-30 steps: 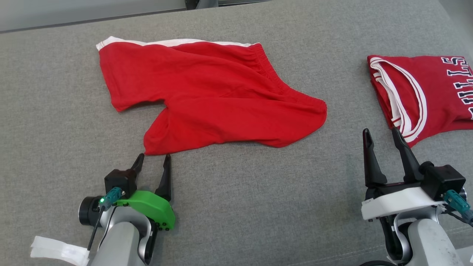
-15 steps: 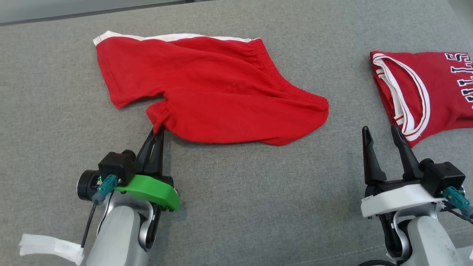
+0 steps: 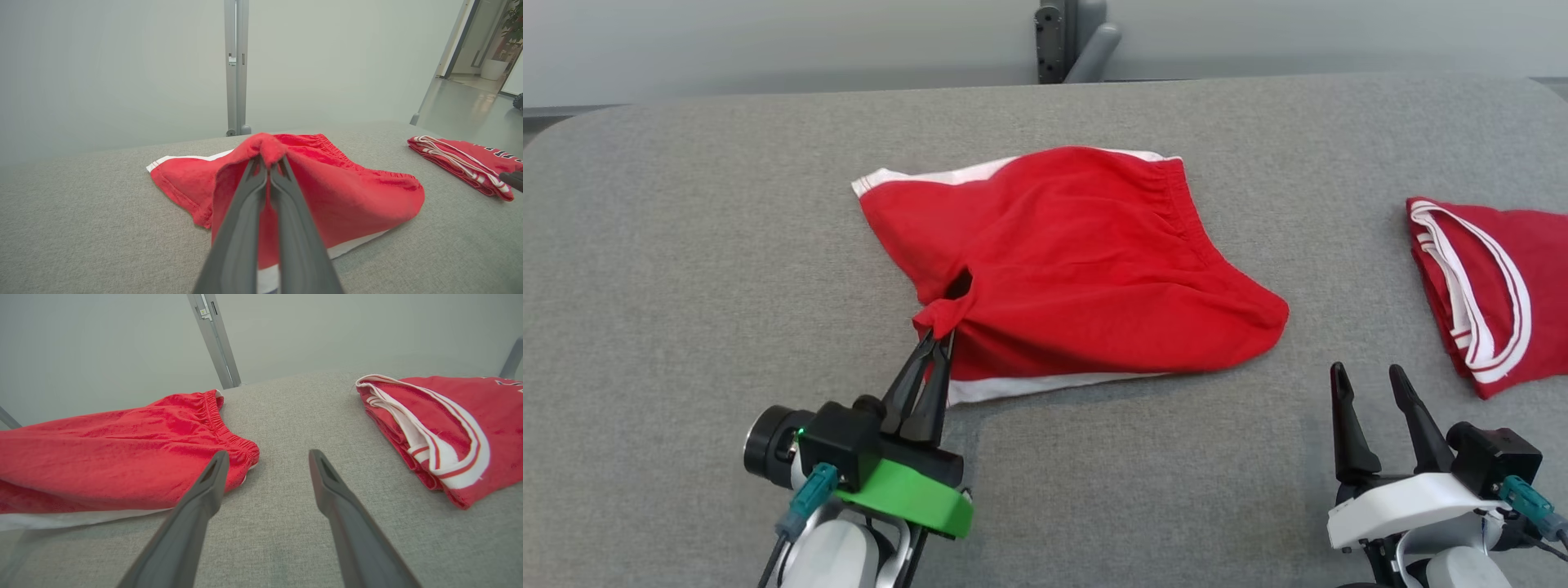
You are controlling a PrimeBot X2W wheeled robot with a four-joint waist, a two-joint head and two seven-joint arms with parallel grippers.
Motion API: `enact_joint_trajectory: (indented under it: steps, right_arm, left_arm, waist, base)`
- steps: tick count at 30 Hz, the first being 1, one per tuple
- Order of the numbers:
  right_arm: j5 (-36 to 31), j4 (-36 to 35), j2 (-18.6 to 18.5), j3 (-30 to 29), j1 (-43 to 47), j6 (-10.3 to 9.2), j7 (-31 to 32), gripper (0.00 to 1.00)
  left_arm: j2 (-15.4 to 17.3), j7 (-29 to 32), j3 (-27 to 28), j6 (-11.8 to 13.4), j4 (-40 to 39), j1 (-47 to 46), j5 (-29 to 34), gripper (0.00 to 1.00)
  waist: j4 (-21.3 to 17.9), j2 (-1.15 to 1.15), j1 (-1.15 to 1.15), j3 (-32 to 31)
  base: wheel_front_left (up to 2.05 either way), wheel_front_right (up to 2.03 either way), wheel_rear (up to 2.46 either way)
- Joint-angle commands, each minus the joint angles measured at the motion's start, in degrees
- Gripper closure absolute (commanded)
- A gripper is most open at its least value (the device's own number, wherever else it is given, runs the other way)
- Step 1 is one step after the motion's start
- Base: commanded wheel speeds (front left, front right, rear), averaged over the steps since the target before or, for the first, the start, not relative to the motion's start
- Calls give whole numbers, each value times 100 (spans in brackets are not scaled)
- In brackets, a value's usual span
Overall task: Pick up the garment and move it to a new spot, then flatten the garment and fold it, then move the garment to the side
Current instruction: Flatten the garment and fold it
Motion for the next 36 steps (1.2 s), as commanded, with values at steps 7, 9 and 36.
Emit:
enact_joint_trajectory:
  steps: [7,9,36]
  right_arm:
    - [71,55,-15,89,-41,-8,-8,0]
    - [39,60,-13,147,-105,-8,-8,0]
    - [-179,20,-81,237,-646,-8,-8,0]
  left_arm:
    - [21,3,-79,-11,25,104,146,100]
    - [27,2,27,-10,321,-45,192,100]
    - [442,2,1370,861,3386,-2233,520,43]
  waist:
    - [375,0,0,-126]
    - [256,0,0,5]
    - [-692,0,0,790]
  base:
    - [0,0,0]
    - [0,0,0]
    - [0,0,0]
